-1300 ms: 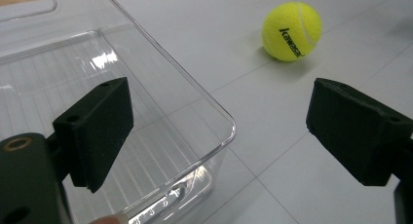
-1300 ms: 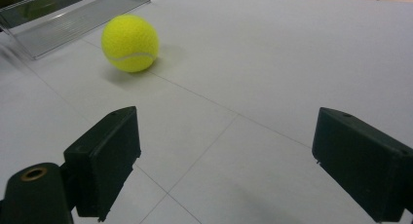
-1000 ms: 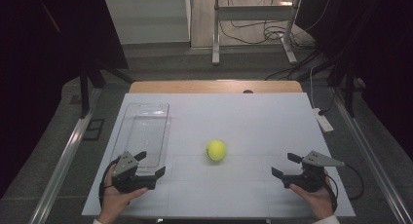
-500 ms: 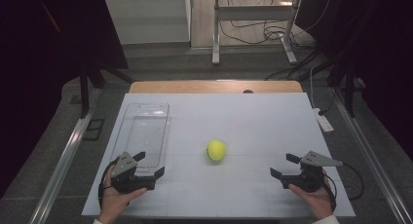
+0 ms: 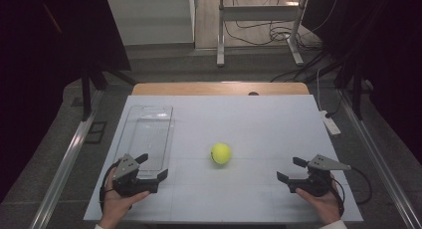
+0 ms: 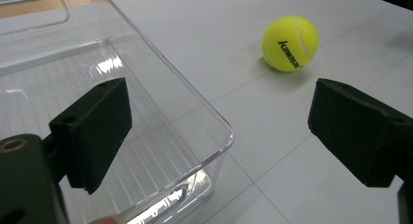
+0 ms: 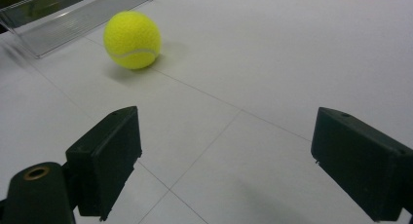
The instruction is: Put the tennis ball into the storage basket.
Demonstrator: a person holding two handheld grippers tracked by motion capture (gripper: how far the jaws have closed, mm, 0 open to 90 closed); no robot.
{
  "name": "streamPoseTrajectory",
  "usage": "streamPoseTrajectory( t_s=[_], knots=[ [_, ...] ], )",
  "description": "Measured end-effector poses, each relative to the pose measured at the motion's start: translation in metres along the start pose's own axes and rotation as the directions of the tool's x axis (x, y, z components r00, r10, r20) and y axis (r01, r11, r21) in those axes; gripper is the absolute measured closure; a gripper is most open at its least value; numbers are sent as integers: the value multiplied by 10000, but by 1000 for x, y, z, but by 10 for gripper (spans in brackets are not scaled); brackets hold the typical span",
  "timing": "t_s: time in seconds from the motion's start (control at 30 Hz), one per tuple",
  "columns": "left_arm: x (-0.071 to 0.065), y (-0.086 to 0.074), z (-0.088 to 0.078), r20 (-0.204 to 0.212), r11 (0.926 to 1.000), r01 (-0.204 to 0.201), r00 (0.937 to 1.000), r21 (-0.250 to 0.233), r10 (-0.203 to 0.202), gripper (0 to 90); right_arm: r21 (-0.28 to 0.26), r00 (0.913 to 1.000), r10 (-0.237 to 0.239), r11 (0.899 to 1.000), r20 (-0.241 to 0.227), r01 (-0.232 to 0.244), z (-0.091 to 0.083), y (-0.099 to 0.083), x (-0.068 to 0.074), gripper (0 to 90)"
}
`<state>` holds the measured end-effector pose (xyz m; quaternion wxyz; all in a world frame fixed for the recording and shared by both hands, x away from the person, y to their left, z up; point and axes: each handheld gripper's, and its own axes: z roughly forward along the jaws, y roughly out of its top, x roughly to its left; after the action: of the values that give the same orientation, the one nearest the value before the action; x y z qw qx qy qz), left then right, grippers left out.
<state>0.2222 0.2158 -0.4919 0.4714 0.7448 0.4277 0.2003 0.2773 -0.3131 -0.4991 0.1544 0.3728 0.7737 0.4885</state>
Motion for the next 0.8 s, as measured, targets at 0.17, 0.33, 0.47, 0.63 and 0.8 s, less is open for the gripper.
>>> streamPoseTrajectory(
  t_s=[0.17, 0.33, 0.47, 0.63, 0.8],
  knots=[
    [0, 5, -3, 102, 9999, 7, 9999, -117, -6, 97, -12, 10000, 2, 10000, -5, -2, 1, 0, 1, 111],
    [0, 10, -4, 177, 9999, -64, 9998, -112, 66, 97, 16, 10000, -86, 10000, 34, 86, 2, 1, 1, 112],
    [0, 16, -3, 510, 9997, -123, 9986, 190, 113, 93, -13, 10000, -67, 10000, 20, 67, 1, 1, 0, 112],
    [-3, 20, 0, 742, 9988, -201, 9971, 435, 168, 84, -12, 9999, -106, 9999, 41, 106, 1, 1, 1, 113],
    [-3, 23, 1, 736, 9981, -228, 9971, 565, 186, 83, 31, 9999, -109, 9999, 69, 109, 1, 1, 1, 115]
  ],
)
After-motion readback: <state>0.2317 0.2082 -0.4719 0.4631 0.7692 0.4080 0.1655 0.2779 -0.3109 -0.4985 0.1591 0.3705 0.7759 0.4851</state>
